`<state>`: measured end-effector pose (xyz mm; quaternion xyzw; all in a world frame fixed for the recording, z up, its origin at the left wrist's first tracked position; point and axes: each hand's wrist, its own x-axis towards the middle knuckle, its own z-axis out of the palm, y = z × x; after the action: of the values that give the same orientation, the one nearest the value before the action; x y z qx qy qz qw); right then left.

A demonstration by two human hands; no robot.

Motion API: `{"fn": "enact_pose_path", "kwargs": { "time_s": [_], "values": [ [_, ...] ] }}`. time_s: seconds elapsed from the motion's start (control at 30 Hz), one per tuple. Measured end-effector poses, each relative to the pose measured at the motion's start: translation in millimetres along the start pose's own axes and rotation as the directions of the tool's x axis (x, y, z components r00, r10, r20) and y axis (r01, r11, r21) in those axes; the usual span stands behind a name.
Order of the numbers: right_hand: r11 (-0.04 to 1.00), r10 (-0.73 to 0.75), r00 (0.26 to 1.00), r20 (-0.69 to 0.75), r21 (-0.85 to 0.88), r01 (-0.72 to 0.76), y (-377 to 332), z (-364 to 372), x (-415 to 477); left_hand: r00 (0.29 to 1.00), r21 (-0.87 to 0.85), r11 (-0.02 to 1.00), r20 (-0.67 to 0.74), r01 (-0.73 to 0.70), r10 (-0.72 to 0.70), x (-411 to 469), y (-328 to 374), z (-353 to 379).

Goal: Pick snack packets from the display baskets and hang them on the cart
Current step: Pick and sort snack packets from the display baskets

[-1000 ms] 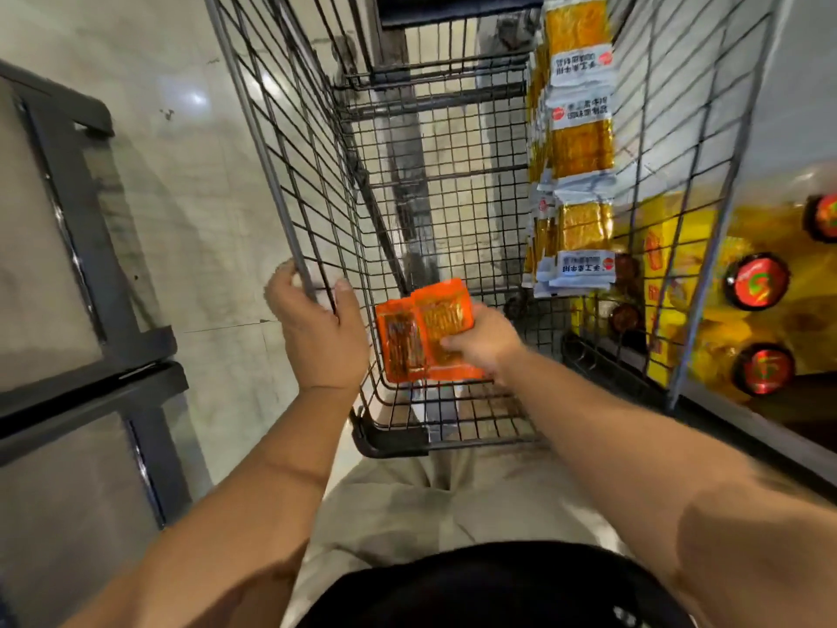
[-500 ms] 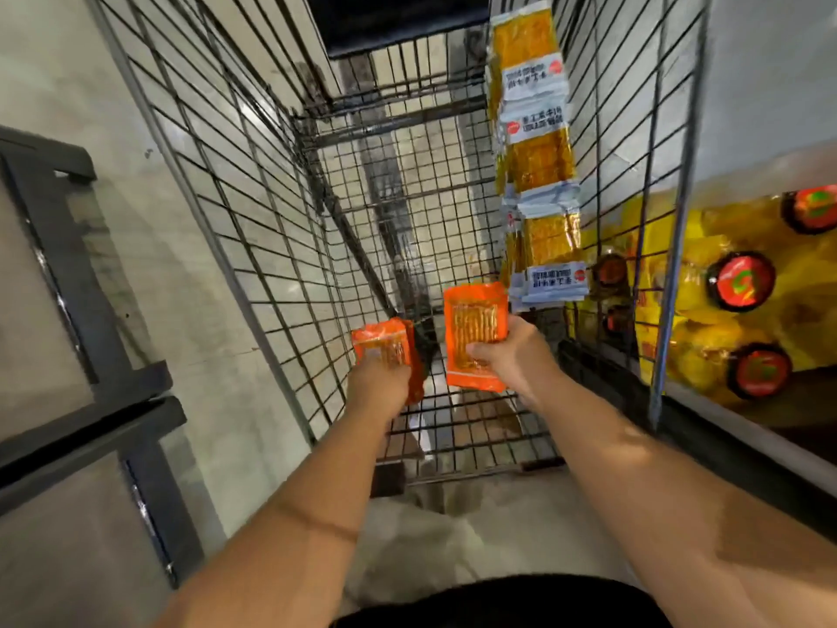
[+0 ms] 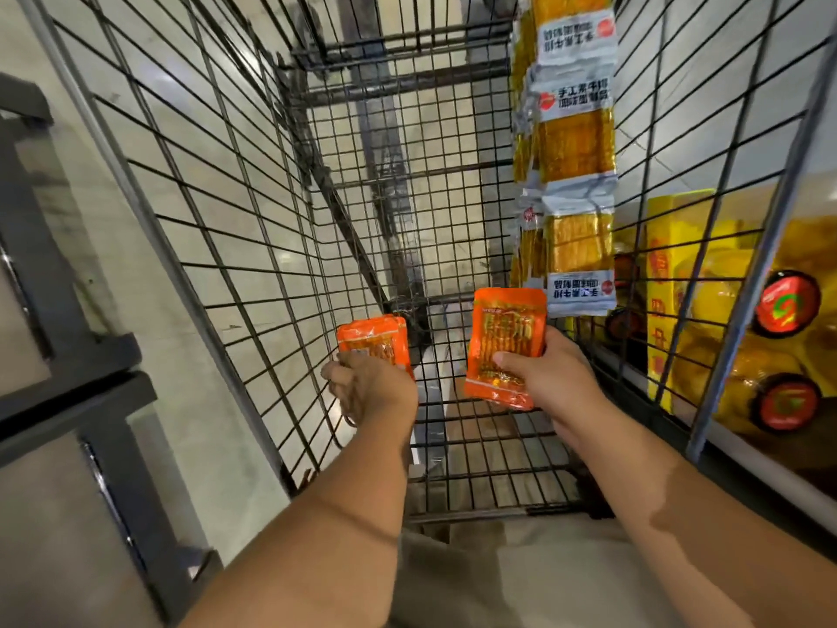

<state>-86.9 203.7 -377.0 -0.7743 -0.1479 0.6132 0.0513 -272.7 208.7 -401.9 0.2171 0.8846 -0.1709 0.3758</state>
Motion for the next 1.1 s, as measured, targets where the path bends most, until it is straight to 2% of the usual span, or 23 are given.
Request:
{"fn": "enact_pose_path", "kwargs": {
  "time_s": [0.13, 0.3, 0.43, 0.7, 0.9, 1.03, 1.1],
  "values": [
    [1.0, -0.005, 1.0, 0.017, 0.027, 0.005, -5.5, -2.5, 4.8, 0.999, -0.031, 0.999, -0.003, 0.033, -0.033, 3.8, 7.9, 1.2],
    [1.0, 0.002, 0.999, 0.034, 0.013, -0.002, -6.5, 4.2, 2.5, 0.997, -0.043, 0.997, -0.053, -0.06, 0.058, -2.4, 0.4, 6.5],
    [1.0, 0.014, 0.999, 0.038, 0.025, -0.015, -3.4, 5.6, -0.4, 0.994, 0.072, 0.994, -0.062, -0.087, 0.091, 2.9, -2.2, 1.7],
    [1.0, 0.001, 0.998, 0.059, 0.01, -0.002, 1.6, 5.1, -9.6, 0.991, 0.069, 0.989, -0.025, -0.132, 0.134, 3.0, -6.1, -3.0],
    [0.997, -0.042, 0.995, 0.091, 0.075, 0.036, 1.2, 3.5, -23.7, 0.989, -0.112, 0.989, 0.1, -0.098, 0.11, -5.1, -7.9, -21.4],
    [0.987, -0.063, 0.99, 0.127, 0.156, 0.043, -7.3, 1.4, -51.5, 0.963, -0.254, 0.963, 0.221, -0.094, 0.152, -19.4, -12.4, -49.2],
    [0.979, -0.089, 0.987, 0.137, 0.193, 0.061, -12.2, -1.7, -71.6, 0.93, -0.379, 0.914, 0.266, -0.141, 0.253, -29.2, -16.5, -69.2]
  ]
}}
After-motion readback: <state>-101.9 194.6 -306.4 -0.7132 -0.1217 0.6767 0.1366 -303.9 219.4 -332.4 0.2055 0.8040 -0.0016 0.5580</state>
